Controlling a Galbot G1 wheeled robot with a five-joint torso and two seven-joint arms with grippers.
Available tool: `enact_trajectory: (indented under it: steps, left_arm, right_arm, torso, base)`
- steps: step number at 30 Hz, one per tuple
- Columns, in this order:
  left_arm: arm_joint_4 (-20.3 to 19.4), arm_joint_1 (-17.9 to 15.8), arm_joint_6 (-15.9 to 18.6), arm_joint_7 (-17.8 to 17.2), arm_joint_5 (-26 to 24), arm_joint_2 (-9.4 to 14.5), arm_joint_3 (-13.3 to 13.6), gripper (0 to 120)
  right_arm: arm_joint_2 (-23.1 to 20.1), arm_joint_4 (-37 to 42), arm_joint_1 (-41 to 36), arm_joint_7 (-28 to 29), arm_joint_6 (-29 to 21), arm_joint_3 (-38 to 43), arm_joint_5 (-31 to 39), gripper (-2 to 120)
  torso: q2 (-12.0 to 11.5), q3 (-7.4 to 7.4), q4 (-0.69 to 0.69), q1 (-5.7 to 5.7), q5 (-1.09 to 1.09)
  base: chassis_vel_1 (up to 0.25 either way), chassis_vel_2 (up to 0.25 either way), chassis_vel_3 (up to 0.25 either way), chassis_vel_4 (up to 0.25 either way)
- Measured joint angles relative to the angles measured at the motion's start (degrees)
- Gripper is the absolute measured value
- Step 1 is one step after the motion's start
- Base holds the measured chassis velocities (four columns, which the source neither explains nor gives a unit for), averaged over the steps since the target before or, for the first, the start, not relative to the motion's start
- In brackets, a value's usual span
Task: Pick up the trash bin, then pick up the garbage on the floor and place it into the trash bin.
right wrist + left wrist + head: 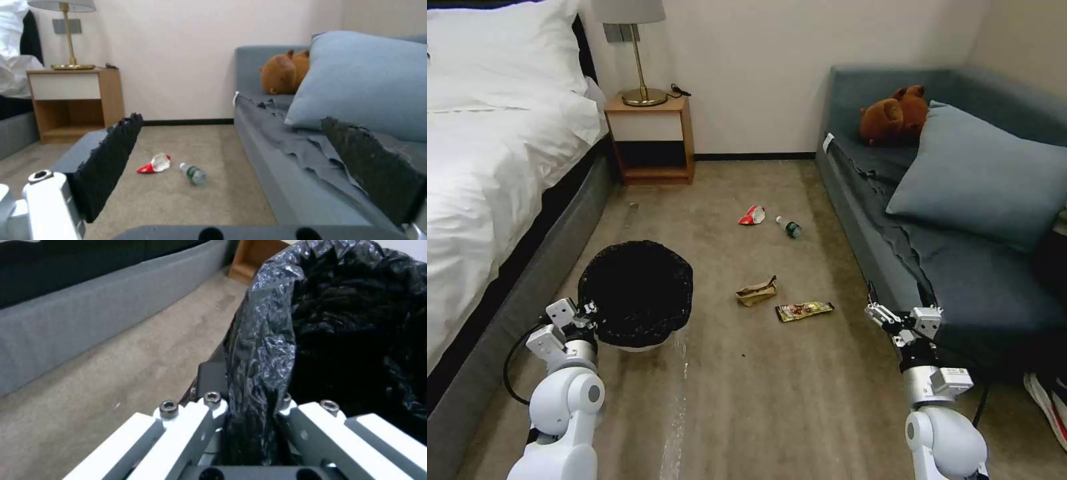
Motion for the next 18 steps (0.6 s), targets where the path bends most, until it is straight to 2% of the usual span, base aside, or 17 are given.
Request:
enact_trajectory:
  steps: [18]
  left_arm:
    - [0.22, -0.34, 0.13, 0.95, 0.91, -0.14, 0.04, 4]
  right_arm:
    - [-0.52, -1.27, 0.1, -0.7, -0.07, -0.82, -0.44, 100]
  torso:
    - [0.0, 0.0, 0.0, 0.0, 0.0]
  base:
    - [-0.089, 0.09, 0.08, -0.087]
